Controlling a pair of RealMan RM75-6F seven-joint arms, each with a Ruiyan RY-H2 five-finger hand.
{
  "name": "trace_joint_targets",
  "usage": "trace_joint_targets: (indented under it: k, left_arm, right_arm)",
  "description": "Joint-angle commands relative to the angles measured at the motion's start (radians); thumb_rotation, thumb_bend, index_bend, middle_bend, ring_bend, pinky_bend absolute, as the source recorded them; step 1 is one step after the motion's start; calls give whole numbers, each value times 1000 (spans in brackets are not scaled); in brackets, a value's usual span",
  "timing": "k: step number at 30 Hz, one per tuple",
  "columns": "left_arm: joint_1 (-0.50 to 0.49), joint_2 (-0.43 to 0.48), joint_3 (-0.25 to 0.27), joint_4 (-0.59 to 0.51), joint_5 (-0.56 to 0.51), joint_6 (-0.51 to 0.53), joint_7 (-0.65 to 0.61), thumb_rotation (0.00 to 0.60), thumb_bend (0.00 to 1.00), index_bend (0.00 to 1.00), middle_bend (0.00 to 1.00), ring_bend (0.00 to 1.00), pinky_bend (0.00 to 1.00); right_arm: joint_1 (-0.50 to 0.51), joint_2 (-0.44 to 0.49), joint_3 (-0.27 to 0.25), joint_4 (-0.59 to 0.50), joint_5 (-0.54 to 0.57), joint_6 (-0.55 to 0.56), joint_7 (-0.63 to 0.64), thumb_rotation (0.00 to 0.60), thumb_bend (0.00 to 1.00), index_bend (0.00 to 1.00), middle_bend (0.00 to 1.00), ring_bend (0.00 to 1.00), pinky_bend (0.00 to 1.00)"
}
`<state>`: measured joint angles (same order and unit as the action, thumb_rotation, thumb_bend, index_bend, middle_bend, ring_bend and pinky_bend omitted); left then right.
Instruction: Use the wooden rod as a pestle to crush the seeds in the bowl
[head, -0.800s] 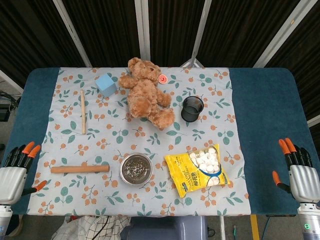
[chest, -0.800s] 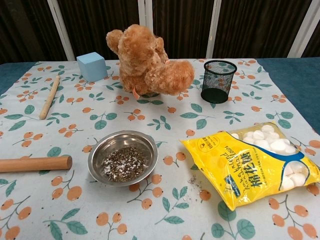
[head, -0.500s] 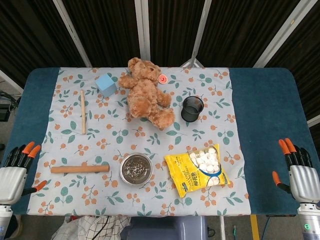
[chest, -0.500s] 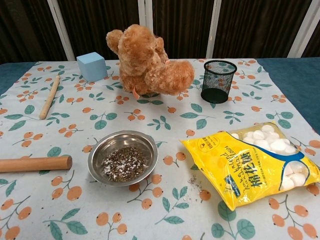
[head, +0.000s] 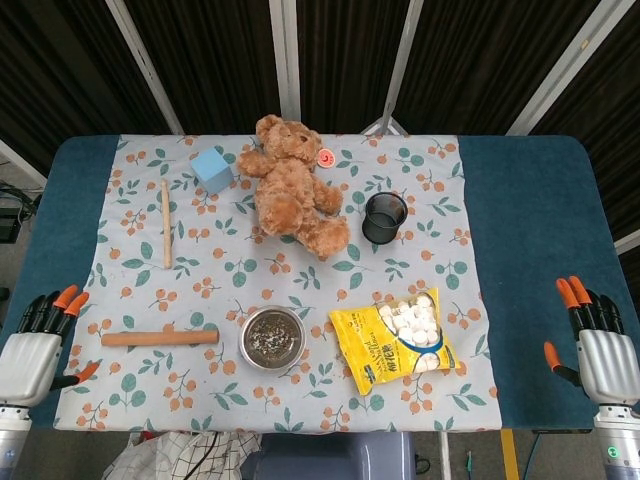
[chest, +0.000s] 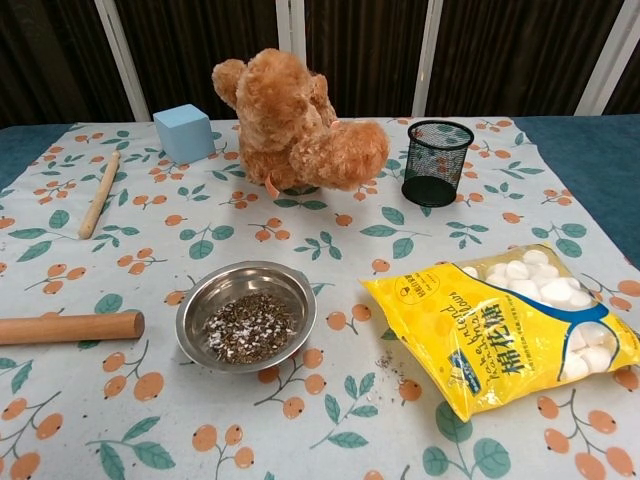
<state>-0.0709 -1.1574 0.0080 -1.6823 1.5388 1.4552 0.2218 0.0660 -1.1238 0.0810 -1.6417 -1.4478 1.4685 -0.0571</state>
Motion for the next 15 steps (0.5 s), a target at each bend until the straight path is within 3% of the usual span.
trace_joint_targets:
  k: [1, 11, 15]
  left_arm:
    - [-17, 0, -9, -28, -26, -33, 24, 600, 131, 53, 8, 0, 9]
    - [-116, -31, -60, -168, -219, -210, 206, 600, 262, 304, 201, 0, 10]
    - [-154, -74, -75, -189, -269, -243, 287, 600, 287, 359, 254, 0, 10]
  right_arm:
    - [1, 1, 1, 0, 1, -1, 1, 600, 416, 0, 0, 0, 0]
    - [0, 4, 0, -2, 1, -1, 6, 600, 416, 0, 0, 0, 0]
    - [-1, 4, -1, -2, 1, 0, 8, 600, 416, 0, 0, 0, 0]
